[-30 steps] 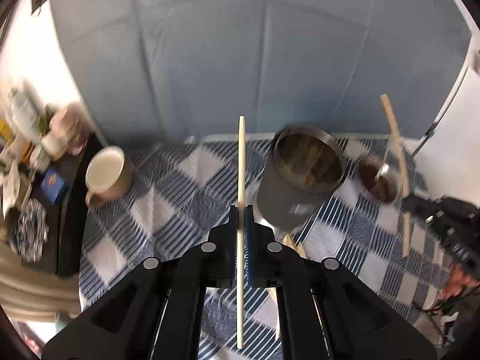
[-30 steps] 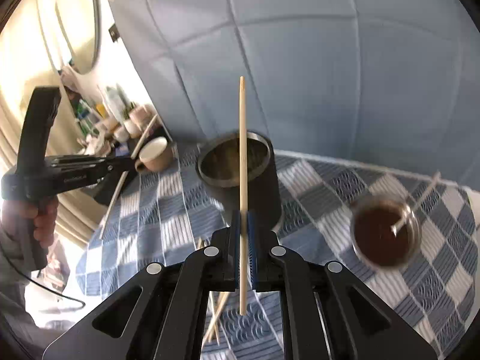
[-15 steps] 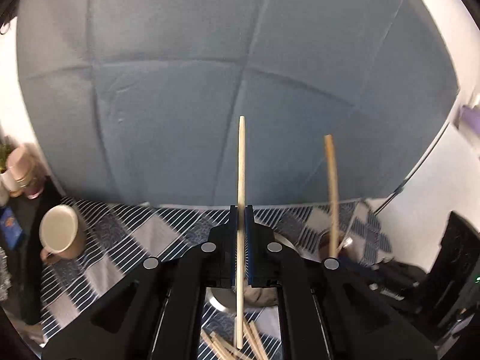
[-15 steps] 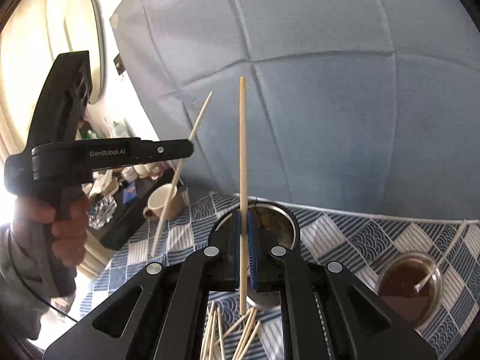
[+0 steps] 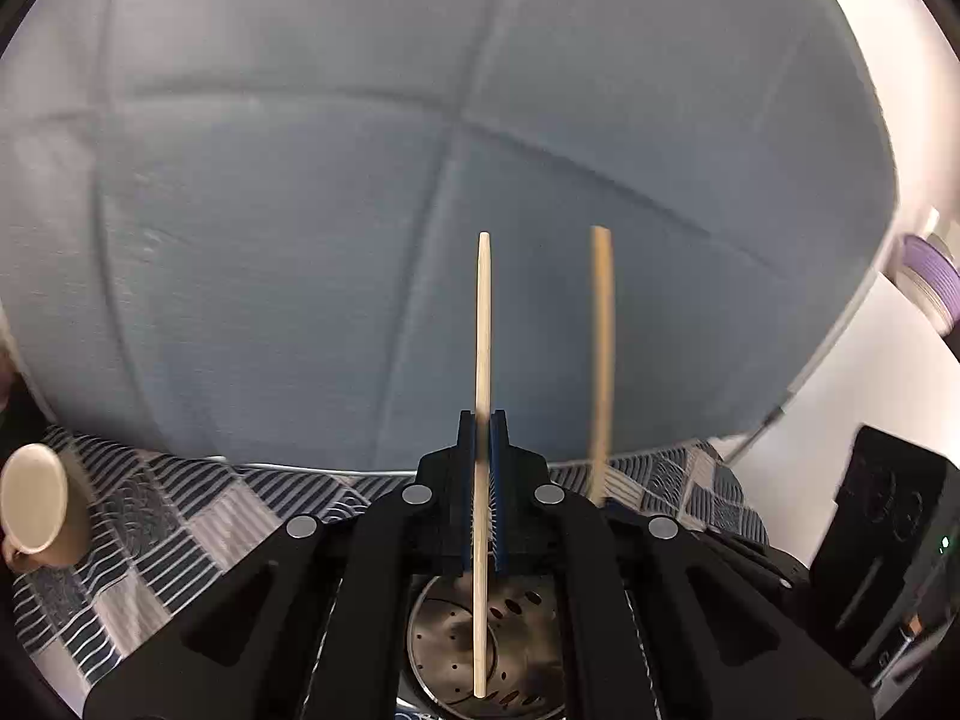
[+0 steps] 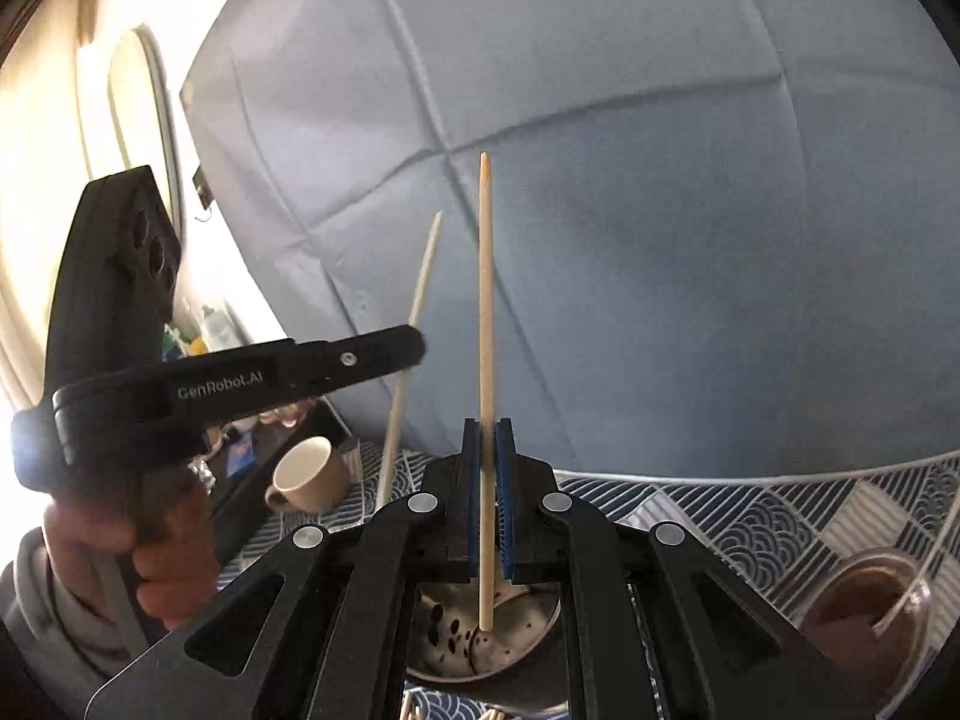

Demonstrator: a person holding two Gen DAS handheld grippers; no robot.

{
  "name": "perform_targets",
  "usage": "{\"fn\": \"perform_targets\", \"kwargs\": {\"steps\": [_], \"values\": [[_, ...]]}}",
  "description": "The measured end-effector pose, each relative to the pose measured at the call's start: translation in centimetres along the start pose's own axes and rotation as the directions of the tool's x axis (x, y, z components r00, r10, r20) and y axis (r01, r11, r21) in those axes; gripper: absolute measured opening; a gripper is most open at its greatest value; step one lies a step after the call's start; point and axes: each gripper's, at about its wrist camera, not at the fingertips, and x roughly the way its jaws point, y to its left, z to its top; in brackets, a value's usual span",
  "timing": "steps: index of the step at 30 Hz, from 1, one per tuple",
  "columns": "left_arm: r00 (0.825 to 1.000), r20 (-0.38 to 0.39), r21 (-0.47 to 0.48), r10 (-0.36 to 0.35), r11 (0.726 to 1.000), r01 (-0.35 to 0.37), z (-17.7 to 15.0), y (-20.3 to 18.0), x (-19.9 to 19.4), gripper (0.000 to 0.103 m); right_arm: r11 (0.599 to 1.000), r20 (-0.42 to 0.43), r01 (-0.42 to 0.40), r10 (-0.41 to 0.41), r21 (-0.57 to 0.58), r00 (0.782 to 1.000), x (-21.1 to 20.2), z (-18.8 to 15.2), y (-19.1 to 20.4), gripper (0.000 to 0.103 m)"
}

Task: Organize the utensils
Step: 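Lift the left tool's chopstick over the black holder while the right tool carries its chopstick there, then open the left tool over the holder while the right tool releases its chopstick inside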

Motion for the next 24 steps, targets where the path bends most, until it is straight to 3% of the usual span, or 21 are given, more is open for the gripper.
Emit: {"fn": "perform_targets", "kwargs": {"steps": [7, 9, 18, 23, 24], "values": [[0.999, 0.046, 0.030, -0.002, 1.000, 0.001, -2.2, 0.9, 0.9, 0.005, 1.000, -0.067, 0.016, -0.015, 0.013, 0.998, 1.4, -1.3, -0.6, 0.005], [0.999, 0.035, 0.032, 0.030, 0.999, -0.031, -2.6, 1.2, 1.0, 0.005, 1.000, -0.064, 0.019, -0.017, 0.021, 0.998, 1.3, -1.4, -0.8, 0.005], [0.999, 0.034, 0.045, 0.033, 0.998, -0.034, -3.2, 1.4, 0.5, 0.007, 0.996, -0.056, 0.080, -0.082, -0.025, 0.995, 0.6, -1.3, -0.2, 0.009], [0.998, 0.038, 0.045, 0.048, 0.998, -0.050, -3.2, 1.6, -1.1, 0.018, 0.992, -0.039, 0.119, -0.121, -0.051, 0.992, -0.6, -1.1, 0.5, 0.010], [0.997, 0.044, 0.047, 0.059, 0.997, -0.061, -3.2, 1.6, -1.7, 0.019, 0.992, -0.039, 0.119, -0.121, -0.045, 0.992, -0.8, -1.0, 0.5, 0.018]]}}
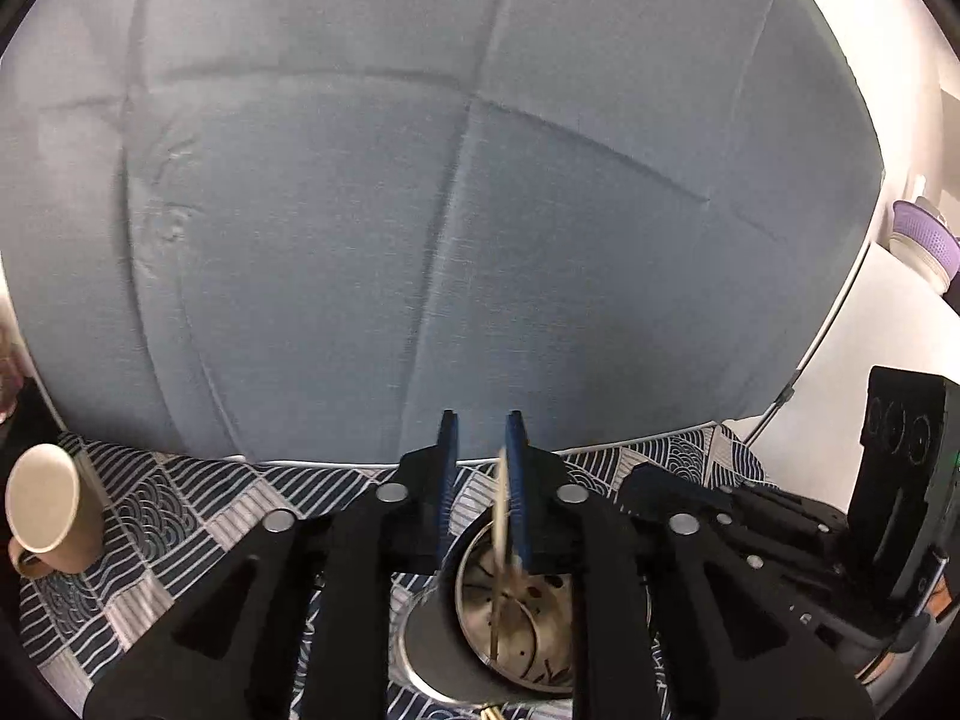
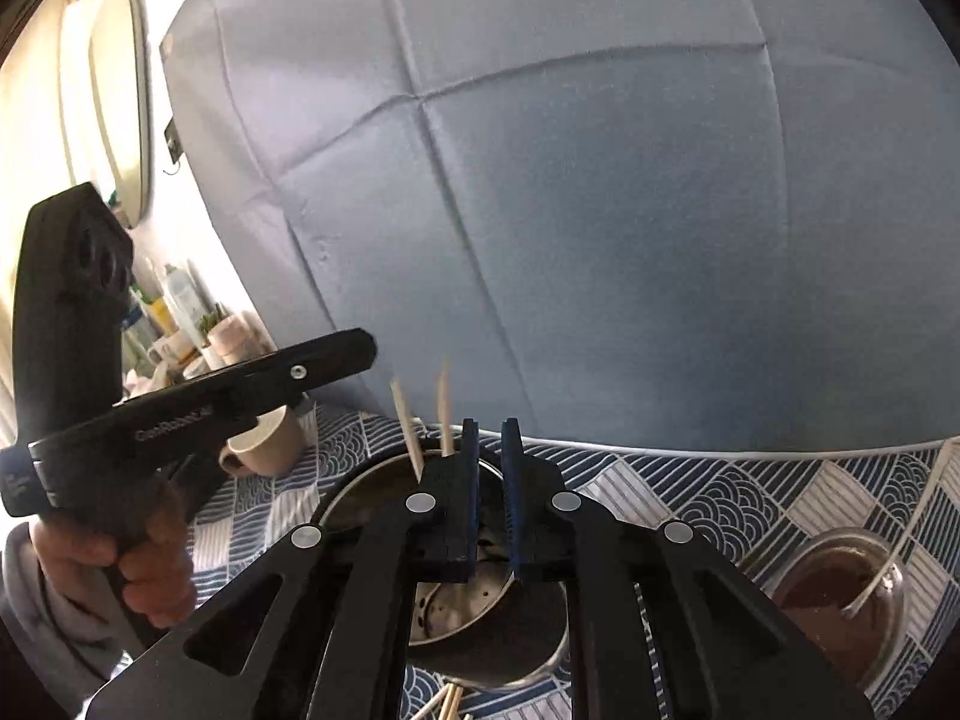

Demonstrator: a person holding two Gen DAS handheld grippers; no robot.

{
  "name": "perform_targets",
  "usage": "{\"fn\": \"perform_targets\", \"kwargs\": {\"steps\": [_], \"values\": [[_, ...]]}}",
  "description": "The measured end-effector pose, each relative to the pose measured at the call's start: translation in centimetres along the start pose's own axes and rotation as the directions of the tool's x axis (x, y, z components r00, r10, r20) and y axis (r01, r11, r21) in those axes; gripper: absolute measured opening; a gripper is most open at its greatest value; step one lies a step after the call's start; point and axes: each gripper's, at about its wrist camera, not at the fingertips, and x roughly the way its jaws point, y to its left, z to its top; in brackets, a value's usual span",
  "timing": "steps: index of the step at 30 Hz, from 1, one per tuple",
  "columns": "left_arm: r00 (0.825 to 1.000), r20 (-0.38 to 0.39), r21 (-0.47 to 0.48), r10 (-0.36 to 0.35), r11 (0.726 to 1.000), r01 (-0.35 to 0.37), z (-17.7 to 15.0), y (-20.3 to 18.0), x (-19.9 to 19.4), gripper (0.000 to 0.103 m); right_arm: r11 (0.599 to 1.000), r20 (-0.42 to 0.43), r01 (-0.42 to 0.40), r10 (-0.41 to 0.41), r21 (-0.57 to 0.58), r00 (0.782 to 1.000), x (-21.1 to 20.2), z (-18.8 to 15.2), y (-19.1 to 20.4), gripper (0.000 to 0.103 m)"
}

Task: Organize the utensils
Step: 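Open the left tool over the holder while the right tool releases its chopstick inside, then withdraw both open tools from the holder back to the loose chopsticks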

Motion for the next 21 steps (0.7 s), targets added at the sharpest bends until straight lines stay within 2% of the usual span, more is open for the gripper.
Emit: {"fn": "perform_targets", "kwargs": {"steps": [1, 2, 5, 9, 12, 15, 20, 21], "values": [[1.000, 0.008, 0.005, 0.010, 1.000, -0.010, 0.1, 0.0, -0.4, 0.019, 1.000, -0.002, -0.003, 0.003, 0.013, 1.000, -0.3, 0.1, 0.0, 0.032], [1.000, 0.013, 0.015, 0.018, 1.000, -0.018, 0.1, -0.1, -0.9, 0.019, 1.000, 0.004, -0.001, 0.001, 0.025, 1.000, -0.7, 0.1, 0.0, 0.038], [0.999, 0.016, 0.041, 0.039, 0.998, -0.040, 0.1, -0.4, -2.3, 0.020, 1.000, 0.014, 0.002, -0.003, 0.024, 1.000, -1.6, 0.4, 0.3, 0.039], [0.997, 0.021, 0.045, 0.073, 0.996, -0.074, -0.5, -0.3, -4.3, 0.042, 1.000, 0.029, 0.018, -0.019, 0.004, 0.999, -3.0, 0.6, 1.2, 0.046], [0.994, 0.017, 0.046, 0.104, 0.993, -0.105, -1.2, -0.1, -5.2, 0.046, 1.000, 0.030, 0.025, -0.025, -0.002, 0.999, -3.9, 0.3, 1.7, 0.052], [0.991, 0.002, 0.048, 0.133, 0.990, -0.133, -2.1, 0.1, -5.7, 0.049, 0.999, 0.031, 0.033, -0.033, -0.016, 0.999, -4.7, -0.2, 2.3, 0.063], [0.987, -0.039, 0.026, 0.156, 0.988, -0.155, -4.0, 1.1, -6.6, 0.067, 0.997, 0.008, 0.055, -0.054, -0.052, 0.998, -5.3, -1.5, 3.2, 0.068], [0.986, -0.053, 0.019, 0.156, 0.988, -0.155, -4.4, 1.3, -6.8, 0.070, 0.997, 0.002, 0.057, -0.057, -0.056, 0.998, -5.3, -1.7, 3.3, 0.072]]}}
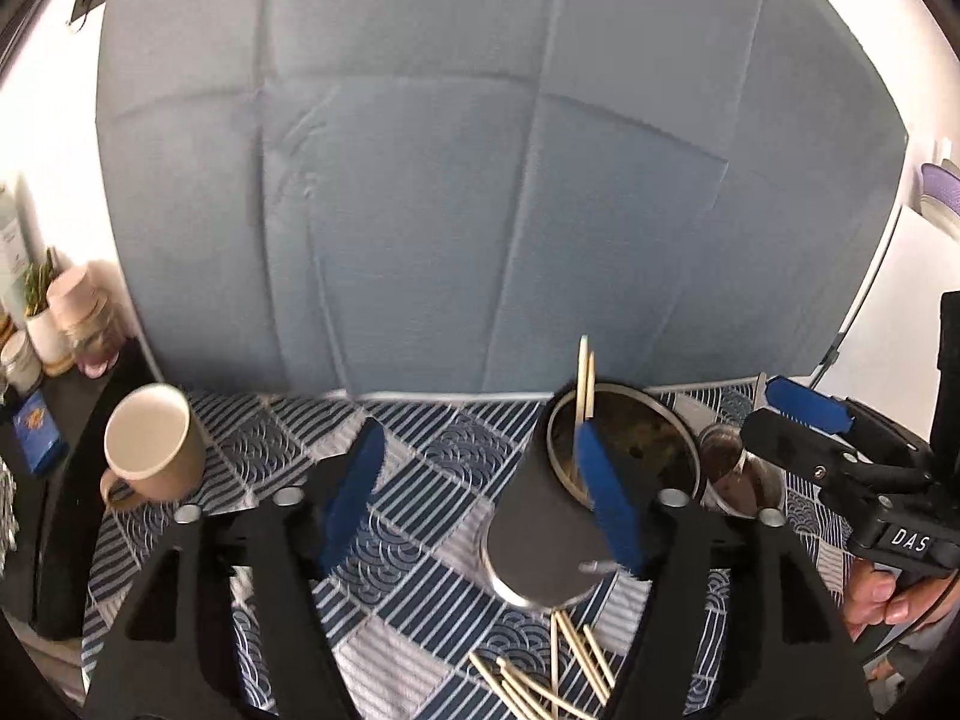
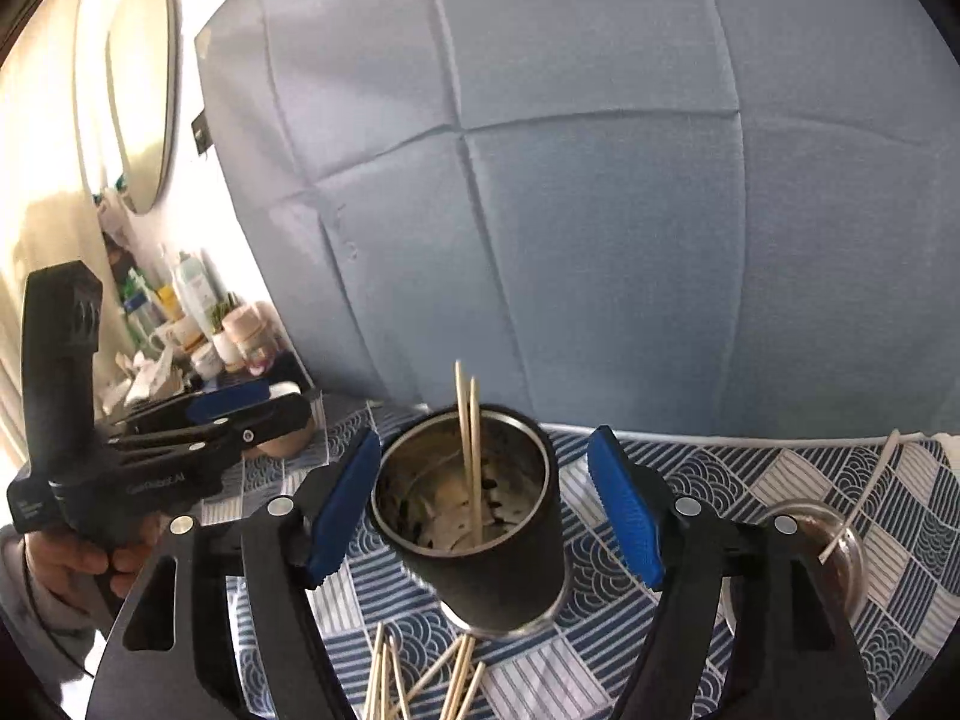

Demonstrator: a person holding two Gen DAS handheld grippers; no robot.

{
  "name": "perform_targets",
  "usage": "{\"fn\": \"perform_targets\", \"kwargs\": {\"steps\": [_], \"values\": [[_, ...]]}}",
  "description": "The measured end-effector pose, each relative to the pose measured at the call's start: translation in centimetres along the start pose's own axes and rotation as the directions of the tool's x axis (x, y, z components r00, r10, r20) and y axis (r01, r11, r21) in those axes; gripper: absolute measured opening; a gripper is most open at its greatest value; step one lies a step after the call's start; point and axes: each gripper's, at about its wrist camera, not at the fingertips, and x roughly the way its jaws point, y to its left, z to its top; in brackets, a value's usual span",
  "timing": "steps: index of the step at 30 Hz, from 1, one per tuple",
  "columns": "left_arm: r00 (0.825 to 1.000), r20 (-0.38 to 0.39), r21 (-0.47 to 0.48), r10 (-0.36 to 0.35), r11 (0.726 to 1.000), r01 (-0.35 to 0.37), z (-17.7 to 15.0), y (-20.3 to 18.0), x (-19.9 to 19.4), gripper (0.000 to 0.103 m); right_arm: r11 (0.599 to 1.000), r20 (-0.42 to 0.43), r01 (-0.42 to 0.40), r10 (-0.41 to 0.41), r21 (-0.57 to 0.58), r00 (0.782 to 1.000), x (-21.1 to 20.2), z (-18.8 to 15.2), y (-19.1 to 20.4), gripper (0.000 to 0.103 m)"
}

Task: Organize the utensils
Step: 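Withdraw both open tools from the holder back to the loose chopsticks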

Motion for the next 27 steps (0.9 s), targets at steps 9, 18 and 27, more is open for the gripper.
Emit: {"fn": "perform_targets", "kwargs": {"steps": [9, 18, 27], "values": [[0.993, -0.113, -0.017, 0.024, 1.000, -0.026, -3.6, 0.6, 1.1, 0.093, 0.999, -0.069, 0.045, -0.046, -0.022, 0.997, -0.2, -3.3, 0.3, 0.085], [0.961, -0.251, -0.026, 0.117, 0.991, -0.127, -7.5, 1.8, 2.7, 0.093, 0.993, -0.194, 0.108, -0.115, -0.050, 0.974, 1.4, -7.5, -0.2, 0.085], [0.910, -0.392, 0.003, 0.136, 0.989, -0.147, -12.1, 2.2, 4.3, 0.093, 0.991, -0.335, 0.111, -0.129, -0.075, 0.933, 3.5, -12.4, 0.1, 0.085]]}}
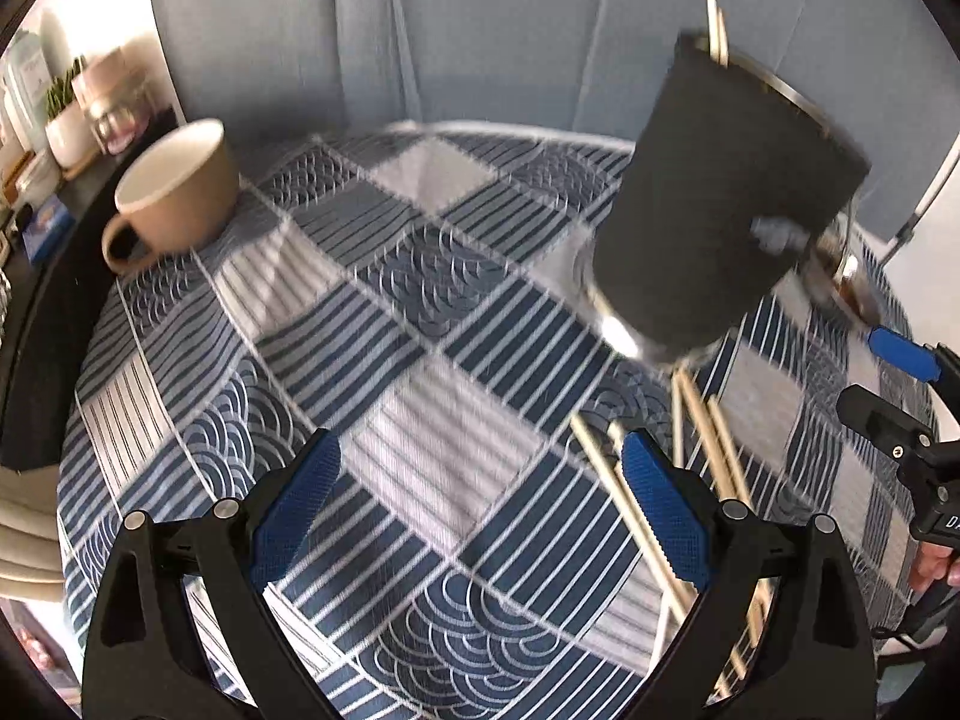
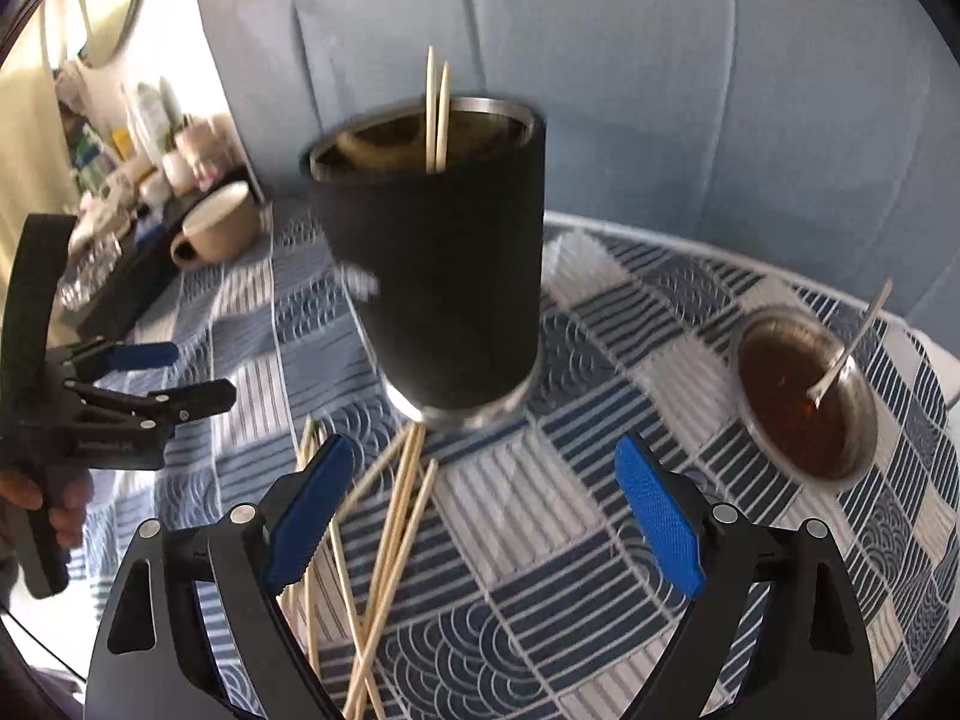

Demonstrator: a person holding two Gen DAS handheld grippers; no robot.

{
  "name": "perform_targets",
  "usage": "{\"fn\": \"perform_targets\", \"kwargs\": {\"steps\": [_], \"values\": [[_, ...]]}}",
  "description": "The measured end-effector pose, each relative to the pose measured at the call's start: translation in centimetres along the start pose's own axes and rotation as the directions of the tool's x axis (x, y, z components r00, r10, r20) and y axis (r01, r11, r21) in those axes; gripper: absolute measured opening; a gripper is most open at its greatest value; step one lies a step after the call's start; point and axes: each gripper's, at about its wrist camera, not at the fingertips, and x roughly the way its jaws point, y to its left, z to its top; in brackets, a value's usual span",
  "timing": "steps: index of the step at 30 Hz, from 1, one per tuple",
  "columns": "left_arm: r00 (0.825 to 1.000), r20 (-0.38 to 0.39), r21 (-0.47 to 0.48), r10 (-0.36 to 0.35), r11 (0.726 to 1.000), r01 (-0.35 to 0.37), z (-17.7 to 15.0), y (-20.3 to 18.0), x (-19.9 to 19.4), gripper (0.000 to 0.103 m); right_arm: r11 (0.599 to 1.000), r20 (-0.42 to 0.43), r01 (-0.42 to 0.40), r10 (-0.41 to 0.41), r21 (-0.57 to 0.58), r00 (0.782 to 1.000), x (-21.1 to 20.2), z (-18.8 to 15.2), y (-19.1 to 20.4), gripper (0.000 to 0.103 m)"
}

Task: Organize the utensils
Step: 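Withdraw both open tools from the holder back to the loose chopsticks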

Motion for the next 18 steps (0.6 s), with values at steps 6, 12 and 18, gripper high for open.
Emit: {"fn": "perform_targets", "kwargs": {"steps": [6, 12, 18], "values": [[0.997, -0.077, 0.015, 0.010, 1.000, -0.009, -1.9, -0.5, 1.9, 0.093, 0.998, -0.131, 0.059, -0.062, -0.026, 0.990, 2.7, -2.5, 0.9, 0.085], [0.991, -0.135, 0.013, 0.007, 1.000, -0.005, -2.7, -0.7, 3.0, 0.093, 0.997, -0.198, 0.065, -0.072, -0.043, 0.978, 4.5, -4.2, 1.7, 0.085], [0.989, -0.149, 0.012, 0.003, 1.000, -0.001, -2.8, -1.1, 3.2, 0.093, 0.992, -0.231, 0.108, -0.119, -0.058, 0.966, 5.5, -5.1, 1.7, 0.085]]}}
